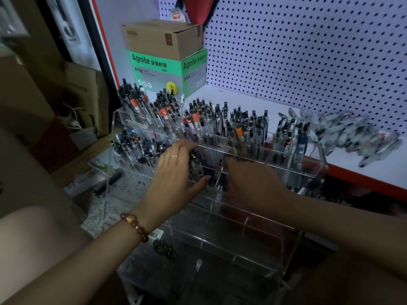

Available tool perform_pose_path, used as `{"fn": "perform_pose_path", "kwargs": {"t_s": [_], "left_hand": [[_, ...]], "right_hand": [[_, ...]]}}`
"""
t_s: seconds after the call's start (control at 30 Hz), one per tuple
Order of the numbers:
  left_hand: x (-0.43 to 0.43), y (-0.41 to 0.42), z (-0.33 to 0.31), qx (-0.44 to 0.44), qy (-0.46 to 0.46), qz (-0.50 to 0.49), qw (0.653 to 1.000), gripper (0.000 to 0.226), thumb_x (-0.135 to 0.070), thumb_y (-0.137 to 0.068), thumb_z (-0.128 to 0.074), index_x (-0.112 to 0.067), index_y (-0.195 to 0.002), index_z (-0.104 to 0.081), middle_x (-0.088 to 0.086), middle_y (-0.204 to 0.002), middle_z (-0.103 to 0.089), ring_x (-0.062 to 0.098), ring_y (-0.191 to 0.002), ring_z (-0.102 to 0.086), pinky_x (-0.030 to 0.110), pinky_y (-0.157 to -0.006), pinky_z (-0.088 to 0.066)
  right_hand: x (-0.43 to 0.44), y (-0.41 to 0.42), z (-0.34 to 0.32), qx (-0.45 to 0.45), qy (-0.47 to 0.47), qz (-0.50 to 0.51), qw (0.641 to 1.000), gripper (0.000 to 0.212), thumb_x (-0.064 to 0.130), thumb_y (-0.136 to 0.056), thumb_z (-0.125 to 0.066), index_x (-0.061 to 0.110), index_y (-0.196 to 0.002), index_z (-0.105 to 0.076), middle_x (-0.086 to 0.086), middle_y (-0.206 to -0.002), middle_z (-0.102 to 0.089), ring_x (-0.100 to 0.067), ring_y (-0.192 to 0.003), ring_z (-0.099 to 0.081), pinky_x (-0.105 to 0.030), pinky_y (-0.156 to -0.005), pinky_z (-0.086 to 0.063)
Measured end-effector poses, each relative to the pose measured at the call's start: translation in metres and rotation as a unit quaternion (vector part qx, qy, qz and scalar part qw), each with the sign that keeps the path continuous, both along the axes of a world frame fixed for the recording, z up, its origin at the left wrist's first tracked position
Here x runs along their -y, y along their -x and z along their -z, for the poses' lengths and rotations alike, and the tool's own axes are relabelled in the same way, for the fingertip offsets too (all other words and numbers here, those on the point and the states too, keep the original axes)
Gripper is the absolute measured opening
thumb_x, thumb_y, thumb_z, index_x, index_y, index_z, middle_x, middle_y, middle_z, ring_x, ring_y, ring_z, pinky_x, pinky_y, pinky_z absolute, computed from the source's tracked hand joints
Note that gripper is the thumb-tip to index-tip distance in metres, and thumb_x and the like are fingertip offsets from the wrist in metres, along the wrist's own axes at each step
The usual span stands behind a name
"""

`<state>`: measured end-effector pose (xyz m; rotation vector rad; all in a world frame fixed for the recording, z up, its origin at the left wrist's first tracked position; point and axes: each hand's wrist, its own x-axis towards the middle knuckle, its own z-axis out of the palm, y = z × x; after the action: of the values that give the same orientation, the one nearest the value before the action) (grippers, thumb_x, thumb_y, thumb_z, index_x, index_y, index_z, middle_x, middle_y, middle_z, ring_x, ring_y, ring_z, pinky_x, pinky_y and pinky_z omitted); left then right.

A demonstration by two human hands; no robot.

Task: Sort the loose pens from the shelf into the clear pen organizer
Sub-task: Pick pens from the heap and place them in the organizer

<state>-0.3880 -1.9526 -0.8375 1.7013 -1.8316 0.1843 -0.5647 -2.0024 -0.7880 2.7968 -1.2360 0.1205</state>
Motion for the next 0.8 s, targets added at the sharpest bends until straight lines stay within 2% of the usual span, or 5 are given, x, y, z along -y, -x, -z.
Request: {"fn": "perform_pose_path", "kwargs": {"t_s": [0.17,0.37,0.47,0.6,0.8], "left_hand": [[0.010,0.008,0.002,-0.047,-0.014,0.009,0.999,0.047,-0.025,-0.088,-0.063,-0.011,-0.128,-0.045,0.008,-0.128,-0.040,0.018,-0.121,-0.035,0.033,-0.105,-0.035],[0.012,0.003,0.005,0.051,0.028,0.011,0.998,0.033,-0.016,-0.083,-0.070,-0.017,-0.115,-0.061,0.016,-0.125,-0.047,0.028,-0.115,-0.038,0.044,-0.094,-0.040],[0.014,-0.003,0.005,0.188,0.052,0.027,0.980,0.032,-0.012,-0.076,-0.075,-0.017,-0.106,-0.069,0.013,-0.124,-0.058,0.028,-0.114,-0.042,0.042,-0.094,-0.033],[0.013,-0.008,0.002,0.207,0.042,0.043,0.977,0.026,-0.027,-0.089,-0.050,-0.020,-0.103,-0.071,0.006,-0.122,-0.060,0.027,-0.114,-0.044,0.040,-0.094,-0.032],[0.009,-0.010,-0.015,0.150,0.044,0.077,0.985,0.031,-0.038,-0.093,-0.045,-0.021,-0.105,-0.069,0.009,-0.129,-0.046,0.027,-0.119,-0.038,0.040,-0.099,-0.026]], "right_hand": [[-0.001,-0.012,0.004,-0.007,-0.058,-0.044,0.997,0.053,0.013,-0.091,-0.052,0.023,-0.139,-0.033,-0.002,-0.102,-0.063,-0.022,-0.082,-0.061,-0.030,-0.062,-0.043],[0.005,-0.009,-0.004,0.019,-0.092,-0.058,0.994,0.061,0.015,-0.094,-0.047,0.037,-0.146,-0.025,0.003,-0.087,-0.047,-0.015,-0.070,-0.045,-0.028,-0.060,-0.035],[0.005,-0.005,-0.007,0.043,-0.066,-0.045,0.996,0.043,0.015,-0.093,-0.047,0.031,-0.133,-0.047,0.000,-0.099,-0.063,-0.018,-0.081,-0.056,-0.029,-0.065,-0.042],[0.008,0.003,-0.008,0.045,-0.043,-0.028,0.998,0.022,0.015,-0.095,-0.046,0.024,-0.110,-0.057,0.000,-0.099,-0.065,-0.018,-0.085,-0.060,-0.028,-0.066,-0.040],[-0.002,0.019,-0.012,0.114,0.005,-0.119,0.986,0.023,0.023,-0.095,-0.040,0.021,-0.096,-0.062,0.016,-0.059,-0.044,0.004,-0.048,-0.042,-0.013,-0.048,-0.026]]}}
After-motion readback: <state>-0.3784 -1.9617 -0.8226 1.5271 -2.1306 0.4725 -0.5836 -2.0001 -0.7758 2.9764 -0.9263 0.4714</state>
